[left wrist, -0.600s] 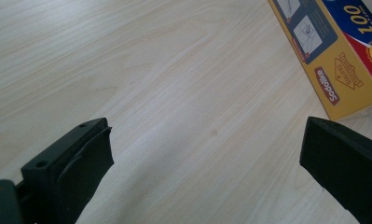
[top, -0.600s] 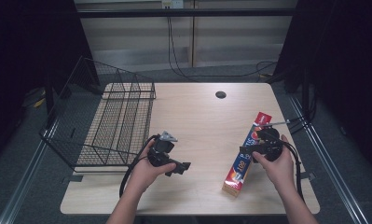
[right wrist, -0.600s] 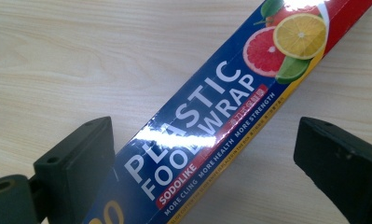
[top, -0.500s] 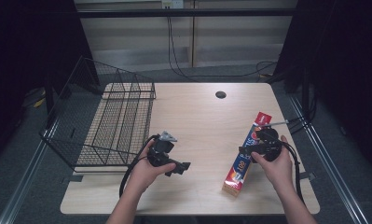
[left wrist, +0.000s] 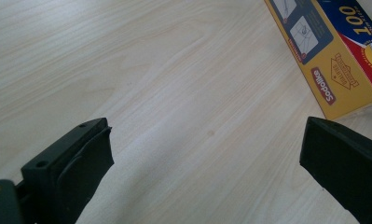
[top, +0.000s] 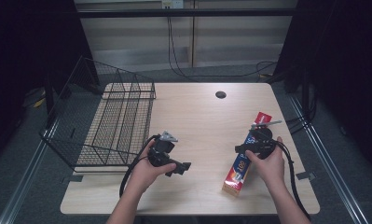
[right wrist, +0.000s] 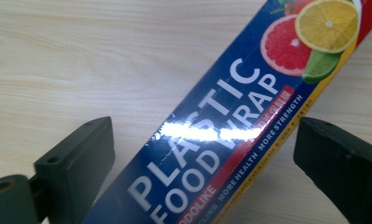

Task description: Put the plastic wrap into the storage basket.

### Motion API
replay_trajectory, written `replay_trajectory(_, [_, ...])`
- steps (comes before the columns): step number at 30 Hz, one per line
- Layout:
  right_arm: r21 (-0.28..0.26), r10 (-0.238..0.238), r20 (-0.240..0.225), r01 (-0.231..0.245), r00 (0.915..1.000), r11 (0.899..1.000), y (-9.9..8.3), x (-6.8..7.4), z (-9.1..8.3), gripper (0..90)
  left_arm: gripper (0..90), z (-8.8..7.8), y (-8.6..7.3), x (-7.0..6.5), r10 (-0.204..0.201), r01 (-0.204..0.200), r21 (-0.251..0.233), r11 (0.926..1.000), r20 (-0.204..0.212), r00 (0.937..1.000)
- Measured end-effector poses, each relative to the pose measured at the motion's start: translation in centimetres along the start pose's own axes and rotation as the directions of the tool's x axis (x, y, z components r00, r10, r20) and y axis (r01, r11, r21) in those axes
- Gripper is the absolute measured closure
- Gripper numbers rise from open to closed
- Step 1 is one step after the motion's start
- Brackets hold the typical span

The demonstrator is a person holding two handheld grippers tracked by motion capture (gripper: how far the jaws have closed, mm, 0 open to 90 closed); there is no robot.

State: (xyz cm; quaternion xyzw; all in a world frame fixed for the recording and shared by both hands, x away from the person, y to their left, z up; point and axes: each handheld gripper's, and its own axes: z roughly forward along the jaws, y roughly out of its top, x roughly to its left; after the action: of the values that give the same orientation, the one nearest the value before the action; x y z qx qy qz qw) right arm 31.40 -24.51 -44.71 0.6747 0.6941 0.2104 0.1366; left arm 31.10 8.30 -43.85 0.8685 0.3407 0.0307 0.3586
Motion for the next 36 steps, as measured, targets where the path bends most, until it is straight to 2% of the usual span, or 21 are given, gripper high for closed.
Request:
replay_trajectory(3, [0.01, 0.012, 0.023, -0.012, 0.9997, 1.0, 0.0, 0.1, 0.4, 3.9, 2.0, 0.0, -0.1, 0.0, 0.008, -0.008, 0.007, 0.9999, 0.006, 1.0])
replay_trajectory(5, [0.016, 0.025, 0.022, -0.026, 0.9994, 1.0, 0.0, 0.2, 0.6, 3.1, 2.0, -0.1, 0.0, 0.0, 0.013, -0.013, 0.01, 0.9999, -0.004, 0.9999])
replay_trajectory(6, [0.056, 0.035, 0.011, -0.035, 0.9993, 0.998, -0.1, 0.3, 1.0, 2.4, 2.1, -0.1, 0.0, -0.1, 0.004, -0.004, 0.005, 1.0, 0.006, 1.0])
replay_trajectory(8, [0.076, 0.026, 0.021, -0.027, 0.9994, 0.997, -0.2, 0.4, 1.5, 2.8, 2.2, -0.1, 0.0, 0.0, 0.015, -0.015, 0.005, 0.9999, 0.011, 0.9998])
replay_trajectory(11, [0.083, 0.035, 0.022, -0.036, 0.9992, 0.996, -0.3, 0.3, 1.8, 3.2, 2.2, -0.1, -0.1, -0.2, 0.011, -0.011, 0.004, 0.9999, 0.001, 0.9999])
replay_trajectory(18, [0.079, 0.015, 0.036, -0.017, 0.9993, 0.997, -0.2, 0.5, 1.8, 6.2, 2.2, -0.1, -0.1, -0.2, 0.004, -0.004, 0.003, 1.0, 0.003, 1.0])
replay_trajectory(21, [0.091, -0.003, 0.047, -0.001, 0.9989, 0.996, 0.0, 0.5, 1.8, 8.5, 2.2, -0.1, -0.1, -0.3, 0.006, -0.006, 0.002, 1.0, 0.006, 1.0])
replay_trajectory(22, [0.094, -0.022, 0.056, 0.017, 0.9982, 0.995, 0.3, 0.6, 1.8, 14.4, 2.2, -0.1, -0.1, -0.3, 0.012, -0.012, 0.005, 0.9999, 0.015, 0.9998])
replay_trajectory(23, [0.094, -0.022, 0.056, 0.017, 0.9982, 0.995, 0.3, 0.6, 1.8, 14.4, 2.2, -0.1, -0.1, -0.3, 0.012, -0.012, 0.005, 0.9999, 0.015, 0.9998])
replay_trajectory(24, [0.091, -0.054, 0.07, 0.048, 0.996, 0.995, 0.5, 0.9, 1.5, 22.4, 2.3, -0.1, -0.1, -0.4, 0.011, -0.011, 0.004, 0.9999, 0.013, 0.9999])
replay_trajectory(25, [0.091, -0.054, 0.07, 0.048, 0.996, 0.995, 0.5, 0.9, 1.5, 22.4, 2.2, -0.1, -0.1, -0.4, 0.011, -0.011, 0.004, 0.9999, 0.013, 0.9999])
replay_trajectory(26, [0.077, -0.089, 0.087, 0.083, 0.9922, 0.994, 0.7, 0.9, 1.4, 31.5, 2.3, -0.1, -0.1, -0.3, 0.01, -0.01, 0.004, 0.9999, 0.016, 0.9998])
replay_trajectory(27, [0.077, -0.089, 0.087, 0.083, 0.9922, 0.994, 0.7, 0.9, 1.4, 31.5, 2.3, -0.1, -0.1, -0.3, 0.01, -0.01, 0.004, 0.9999, 0.016, 0.9998])
replay_trajectory(28, [0.066, -0.114, 0.098, 0.107, 0.9887, 0.992, 0.8, 0.7, 1.3, 39.1, 2.3, -0.1, -0.1, -0.4, 0.007, -0.007, 0.001, 1.0, 0.01, 0.9999])
replay_trajectory(33, [0.092, -0.121, 0.083, 0.113, 0.9892, 0.989, 1.2, 0.1, 1.2, 40.9, 2.5, -0.1, -0.1, -0.3, 0.012, -0.012, 0.008, 0.9999, 0.018, 0.9998])
replay_trajectory(34, [0.099, -0.145, 0.075, 0.137, 0.9866, 0.986, 1.2, 0.1, 1.3, 39.5, 2.4, 0.0, -0.1, -0.3, 0.016, -0.016, 0.006, 0.9999, 0.015, 0.9998])
replay_trajectory(36, [0.109, -0.151, 0.063, 0.143, 0.9866, 0.984, 1.3, 0.0, 1.3, 39.3, 2.4, 0.1, -0.2, -0.4, 0.009, -0.009, -0.002, 1.0, 0.01, 0.9999])
